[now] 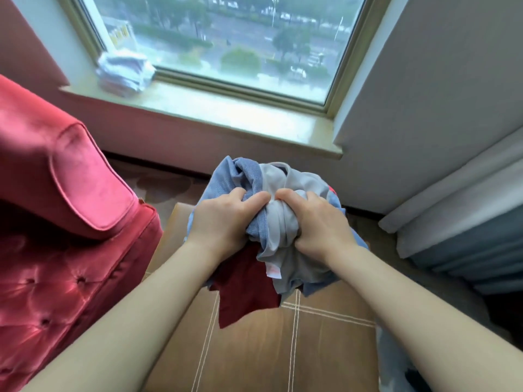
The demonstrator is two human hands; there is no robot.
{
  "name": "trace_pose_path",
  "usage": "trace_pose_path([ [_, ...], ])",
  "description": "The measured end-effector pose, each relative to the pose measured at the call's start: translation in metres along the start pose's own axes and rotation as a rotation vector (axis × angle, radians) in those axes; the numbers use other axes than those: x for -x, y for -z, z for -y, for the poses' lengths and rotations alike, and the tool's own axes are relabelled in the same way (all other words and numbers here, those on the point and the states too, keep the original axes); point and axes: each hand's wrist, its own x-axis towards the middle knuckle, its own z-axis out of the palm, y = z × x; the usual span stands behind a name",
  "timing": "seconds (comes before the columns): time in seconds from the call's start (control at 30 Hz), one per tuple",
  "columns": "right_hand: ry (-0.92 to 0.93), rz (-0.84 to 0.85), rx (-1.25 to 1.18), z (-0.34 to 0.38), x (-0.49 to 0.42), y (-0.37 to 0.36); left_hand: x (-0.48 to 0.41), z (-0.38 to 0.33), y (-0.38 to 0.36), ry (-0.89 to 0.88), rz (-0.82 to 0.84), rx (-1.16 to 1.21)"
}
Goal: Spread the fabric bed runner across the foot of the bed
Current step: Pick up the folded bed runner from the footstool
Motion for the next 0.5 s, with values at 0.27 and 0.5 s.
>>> trace_pose_path([
  [0.27,0.124,-0.095,0.041,0.030,-0.014,0.112,-0.017,-0.002,0.117,-0.005,-0.135,-0.075],
  [0.5,0.219,-0.215,0.068,0.068,-0.029,0.214,-0.024,0.004,0.227,0.031,-0.255,-0.202],
])
